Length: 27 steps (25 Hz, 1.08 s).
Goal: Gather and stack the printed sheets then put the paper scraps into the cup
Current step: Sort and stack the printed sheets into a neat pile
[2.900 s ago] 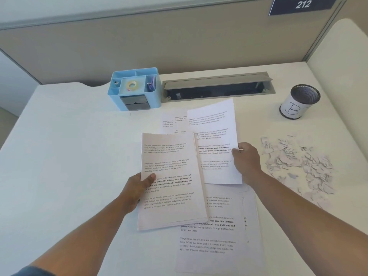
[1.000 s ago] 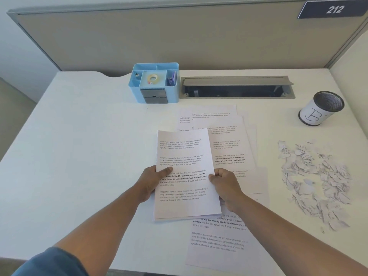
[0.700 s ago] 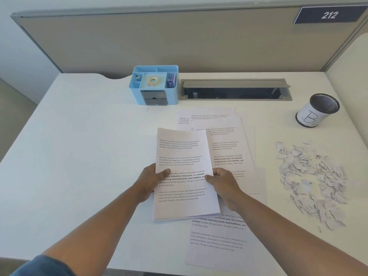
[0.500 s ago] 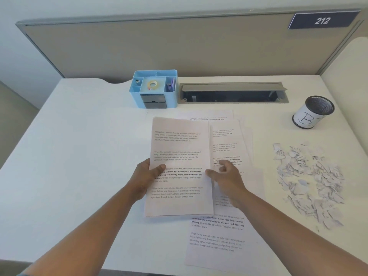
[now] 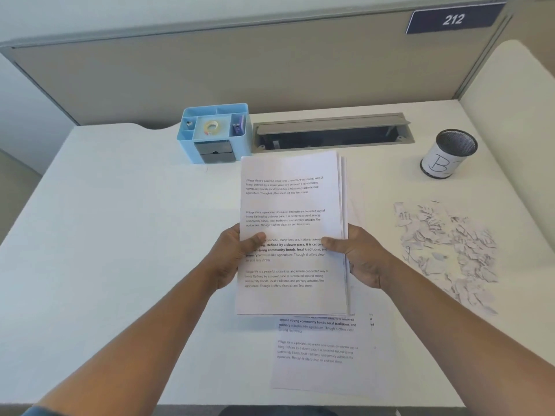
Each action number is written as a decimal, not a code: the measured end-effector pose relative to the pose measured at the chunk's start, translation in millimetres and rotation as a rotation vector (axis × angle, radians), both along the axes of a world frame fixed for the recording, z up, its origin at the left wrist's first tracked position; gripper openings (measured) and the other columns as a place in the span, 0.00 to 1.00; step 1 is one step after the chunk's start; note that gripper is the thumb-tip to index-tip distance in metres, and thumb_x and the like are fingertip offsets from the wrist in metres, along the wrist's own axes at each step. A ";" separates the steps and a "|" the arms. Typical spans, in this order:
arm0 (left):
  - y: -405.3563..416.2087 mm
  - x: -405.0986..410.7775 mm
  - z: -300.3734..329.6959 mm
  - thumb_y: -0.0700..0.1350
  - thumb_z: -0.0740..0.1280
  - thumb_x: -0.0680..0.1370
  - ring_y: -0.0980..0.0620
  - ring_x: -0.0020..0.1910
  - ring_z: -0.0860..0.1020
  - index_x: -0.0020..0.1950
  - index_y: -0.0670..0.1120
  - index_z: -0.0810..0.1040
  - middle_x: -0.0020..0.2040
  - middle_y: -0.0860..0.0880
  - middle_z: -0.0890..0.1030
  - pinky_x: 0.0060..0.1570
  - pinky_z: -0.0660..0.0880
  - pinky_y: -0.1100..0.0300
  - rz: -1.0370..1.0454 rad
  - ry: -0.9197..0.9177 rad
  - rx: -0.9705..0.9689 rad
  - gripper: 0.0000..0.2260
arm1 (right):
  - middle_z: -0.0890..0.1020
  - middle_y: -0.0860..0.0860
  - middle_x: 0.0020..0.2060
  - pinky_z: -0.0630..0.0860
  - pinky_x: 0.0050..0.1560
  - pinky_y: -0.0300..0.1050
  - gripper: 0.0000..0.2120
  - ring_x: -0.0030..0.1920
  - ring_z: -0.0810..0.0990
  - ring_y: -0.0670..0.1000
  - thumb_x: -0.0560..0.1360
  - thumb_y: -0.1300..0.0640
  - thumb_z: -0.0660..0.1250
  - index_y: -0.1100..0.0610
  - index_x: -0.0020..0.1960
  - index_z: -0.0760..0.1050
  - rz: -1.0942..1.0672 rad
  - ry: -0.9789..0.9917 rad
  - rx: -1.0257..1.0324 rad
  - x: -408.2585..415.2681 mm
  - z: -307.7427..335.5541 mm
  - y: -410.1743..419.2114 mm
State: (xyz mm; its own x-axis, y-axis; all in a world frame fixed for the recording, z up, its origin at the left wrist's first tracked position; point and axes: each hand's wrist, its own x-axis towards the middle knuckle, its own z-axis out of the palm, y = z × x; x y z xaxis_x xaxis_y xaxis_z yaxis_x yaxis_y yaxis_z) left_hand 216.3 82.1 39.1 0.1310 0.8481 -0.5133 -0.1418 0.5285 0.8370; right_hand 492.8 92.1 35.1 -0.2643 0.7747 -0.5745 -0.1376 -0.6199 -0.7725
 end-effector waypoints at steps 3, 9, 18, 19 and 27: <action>2.7 19.4 -1.1 0.40 0.71 0.80 0.40 0.59 0.84 0.67 0.42 0.79 0.60 0.42 0.85 0.57 0.81 0.45 -0.027 0.020 -0.041 0.15 | 0.86 0.54 0.58 0.78 0.65 0.56 0.17 0.59 0.85 0.56 0.78 0.67 0.70 0.60 0.66 0.78 -0.044 -0.022 0.027 17.3 -3.7 -1.2; 16.4 30.3 -7.2 0.54 0.79 0.70 0.47 0.49 0.84 0.54 0.43 0.80 0.52 0.47 0.87 0.51 0.80 0.55 -0.025 0.247 -0.110 0.21 | 0.85 0.61 0.57 0.80 0.59 0.65 0.17 0.56 0.85 0.65 0.76 0.70 0.69 0.63 0.64 0.79 -0.158 -0.047 -0.046 58.8 -8.0 8.4; 73.6 10.5 -44.1 0.55 0.77 0.75 0.45 0.69 0.72 0.75 0.44 0.70 0.74 0.45 0.71 0.58 0.74 0.51 0.058 0.760 -0.061 0.33 | 0.85 0.61 0.59 0.79 0.59 0.66 0.19 0.58 0.84 0.65 0.76 0.69 0.68 0.62 0.66 0.78 -0.308 -0.010 -0.110 82.0 -26.5 39.0; 78.8 14.1 -45.4 0.57 0.77 0.74 0.44 0.71 0.70 0.74 0.45 0.71 0.73 0.45 0.71 0.59 0.75 0.49 0.049 0.794 -0.060 0.34 | 0.85 0.61 0.59 0.80 0.58 0.66 0.19 0.59 0.84 0.65 0.77 0.69 0.68 0.61 0.66 0.78 -0.311 -0.006 -0.112 81.7 -28.0 42.5; 109.9 58.8 -42.0 0.58 0.76 0.74 0.46 0.60 0.73 0.74 0.46 0.68 0.69 0.47 0.69 0.42 0.73 0.53 -0.049 0.924 -0.073 0.34 | 0.85 0.60 0.58 0.84 0.50 0.61 0.19 0.58 0.84 0.64 0.77 0.70 0.67 0.60 0.67 0.78 -0.309 -0.034 -0.147 87.5 -43.6 66.2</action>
State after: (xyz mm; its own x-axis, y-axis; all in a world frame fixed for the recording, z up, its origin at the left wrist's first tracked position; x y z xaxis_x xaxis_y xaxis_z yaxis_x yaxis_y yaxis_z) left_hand 275.2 192.0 -2.9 -0.3222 0.8137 -0.4839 0.5886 0.5725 0.5708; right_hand 580.3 158.4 -8.5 -0.0088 0.7232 -0.6906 -0.3120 -0.6581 -0.6852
